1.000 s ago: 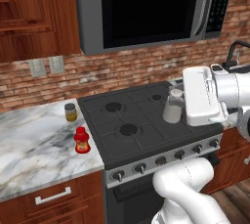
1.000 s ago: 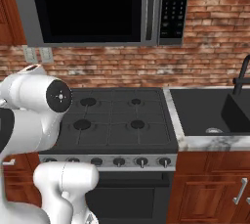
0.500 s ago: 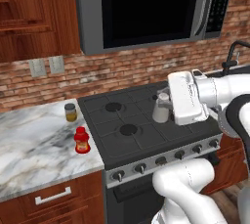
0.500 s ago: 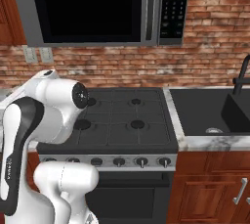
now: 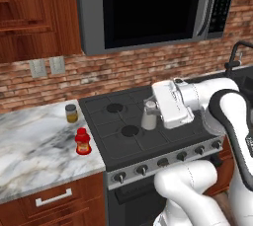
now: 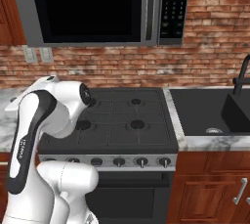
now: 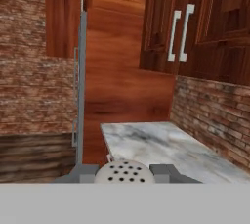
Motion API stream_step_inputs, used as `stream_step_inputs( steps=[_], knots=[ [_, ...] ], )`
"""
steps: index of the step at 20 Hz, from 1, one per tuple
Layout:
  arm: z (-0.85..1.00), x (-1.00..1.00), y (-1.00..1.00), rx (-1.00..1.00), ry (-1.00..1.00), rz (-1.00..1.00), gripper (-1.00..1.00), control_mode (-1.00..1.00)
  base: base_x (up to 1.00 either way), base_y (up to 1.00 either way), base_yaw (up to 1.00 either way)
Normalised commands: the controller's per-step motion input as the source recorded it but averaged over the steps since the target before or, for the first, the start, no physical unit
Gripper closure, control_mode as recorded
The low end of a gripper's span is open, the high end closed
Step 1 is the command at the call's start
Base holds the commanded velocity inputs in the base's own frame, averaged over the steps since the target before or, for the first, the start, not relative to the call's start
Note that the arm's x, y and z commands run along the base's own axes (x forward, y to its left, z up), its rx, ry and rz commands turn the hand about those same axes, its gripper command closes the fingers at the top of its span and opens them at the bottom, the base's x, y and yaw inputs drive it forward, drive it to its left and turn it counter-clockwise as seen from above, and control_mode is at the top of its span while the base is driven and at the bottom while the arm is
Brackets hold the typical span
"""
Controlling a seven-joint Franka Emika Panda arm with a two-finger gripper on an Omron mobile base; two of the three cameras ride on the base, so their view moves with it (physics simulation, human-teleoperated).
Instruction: Collect the turmeric, ketchup, and shaker from the cabinet and place them next to the stove.
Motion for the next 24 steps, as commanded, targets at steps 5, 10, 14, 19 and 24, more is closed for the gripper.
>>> stream_step_inputs(
  steps=[5,10,14,19,24],
  knots=[
    [-0.22,0.62,0.46,0.00,0.10,0.06,1.00,-1.00,0.00,0.00,0.00],
    [-0.18,0.58,0.20,0.00,0.01,0.06,1.00,-1.00,0.00,0.00,0.00],
    [-0.25,0.47,0.16,0.00,0.00,0.04,1.00,-1.00,0.00,0.00,0.00],
    [-0.31,0.43,0.22,0.00,-0.02,0.03,1.00,-1.00,0.00,0.00,0.00],
    [-0.32,0.35,0.24,0.00,-0.02,0.01,1.00,-1.00,0.00,0.00,0.00]
  ],
)
